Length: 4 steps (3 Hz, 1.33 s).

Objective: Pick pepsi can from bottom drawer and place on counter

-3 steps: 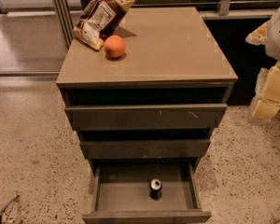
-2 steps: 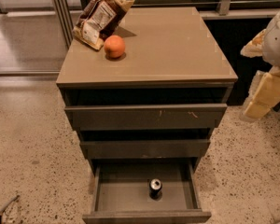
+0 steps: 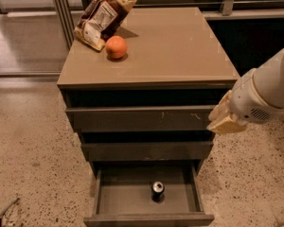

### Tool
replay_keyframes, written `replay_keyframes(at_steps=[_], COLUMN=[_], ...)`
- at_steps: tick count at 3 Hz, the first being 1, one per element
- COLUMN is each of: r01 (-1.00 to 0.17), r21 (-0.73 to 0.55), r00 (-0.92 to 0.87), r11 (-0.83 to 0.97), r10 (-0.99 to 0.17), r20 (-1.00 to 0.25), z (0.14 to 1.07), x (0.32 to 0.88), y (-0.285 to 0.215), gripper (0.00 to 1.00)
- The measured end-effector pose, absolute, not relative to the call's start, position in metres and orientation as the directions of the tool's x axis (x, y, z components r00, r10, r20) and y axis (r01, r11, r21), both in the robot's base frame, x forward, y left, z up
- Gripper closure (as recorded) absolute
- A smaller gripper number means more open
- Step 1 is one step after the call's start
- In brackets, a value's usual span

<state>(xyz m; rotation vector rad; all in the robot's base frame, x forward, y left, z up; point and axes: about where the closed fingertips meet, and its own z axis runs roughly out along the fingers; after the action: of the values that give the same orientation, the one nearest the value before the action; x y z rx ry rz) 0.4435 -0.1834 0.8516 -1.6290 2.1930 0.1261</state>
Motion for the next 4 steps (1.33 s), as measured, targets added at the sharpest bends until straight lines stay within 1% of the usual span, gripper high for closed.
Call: replay_keyframes(at_steps=[1,2,3,4], r01=[-0.941,-0.937,-0.937,-0.937], r21=[-0.092,-0.100,-0.099,-0.117], r00=[-0.252,-0.255,-0.255,-0.248], r11=[0.325,0.334,0.334,0.330], r10=[-0.857,-0.851,-0.851,-0.861], r20=[-0.449,-0.459,-0.458,-0.444], z=[0.774,0.768,0.768,0.741], x=[0.456,0.463,0.462,0.466], y=[-0.160,-0.159,-0.159,-0.167], gripper=[0.89,1.00,1.00,1.00])
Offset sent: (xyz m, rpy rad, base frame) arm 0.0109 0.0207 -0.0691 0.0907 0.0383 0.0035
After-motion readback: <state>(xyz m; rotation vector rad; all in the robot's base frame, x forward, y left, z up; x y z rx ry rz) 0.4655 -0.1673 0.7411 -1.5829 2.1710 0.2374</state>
